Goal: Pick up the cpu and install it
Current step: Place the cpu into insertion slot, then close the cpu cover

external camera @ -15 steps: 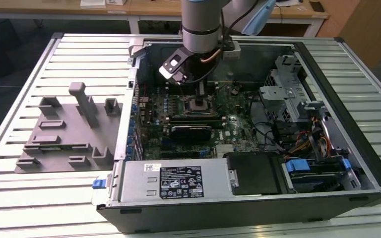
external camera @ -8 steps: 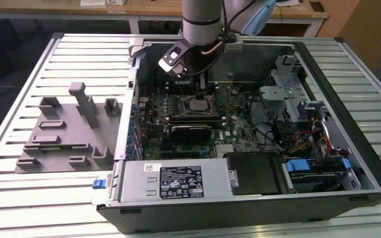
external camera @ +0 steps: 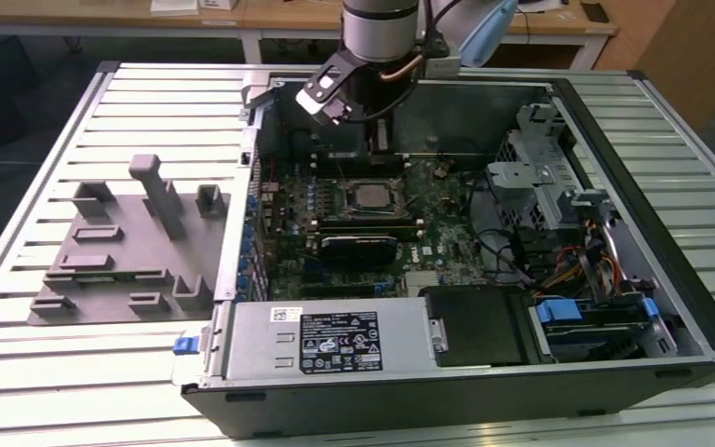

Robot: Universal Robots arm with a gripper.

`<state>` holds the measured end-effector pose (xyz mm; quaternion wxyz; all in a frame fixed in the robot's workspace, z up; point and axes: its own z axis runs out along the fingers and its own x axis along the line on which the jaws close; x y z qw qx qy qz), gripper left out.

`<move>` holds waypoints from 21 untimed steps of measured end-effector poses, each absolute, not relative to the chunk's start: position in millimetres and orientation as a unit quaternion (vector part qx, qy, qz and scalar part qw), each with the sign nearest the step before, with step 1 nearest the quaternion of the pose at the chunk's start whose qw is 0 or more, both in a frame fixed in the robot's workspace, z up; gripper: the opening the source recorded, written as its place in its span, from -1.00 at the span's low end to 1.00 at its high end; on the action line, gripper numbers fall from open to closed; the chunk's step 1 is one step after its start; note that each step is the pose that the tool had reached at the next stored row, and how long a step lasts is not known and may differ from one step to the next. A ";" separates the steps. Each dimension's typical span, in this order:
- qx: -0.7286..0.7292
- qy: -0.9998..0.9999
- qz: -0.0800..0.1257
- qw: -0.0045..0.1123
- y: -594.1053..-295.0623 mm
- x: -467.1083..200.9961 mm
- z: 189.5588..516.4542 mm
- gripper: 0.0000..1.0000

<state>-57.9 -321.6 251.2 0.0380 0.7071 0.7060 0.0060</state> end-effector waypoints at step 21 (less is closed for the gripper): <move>0.707 0.706 0.006 0.038 -321.6 -57.9 263.9 -0.79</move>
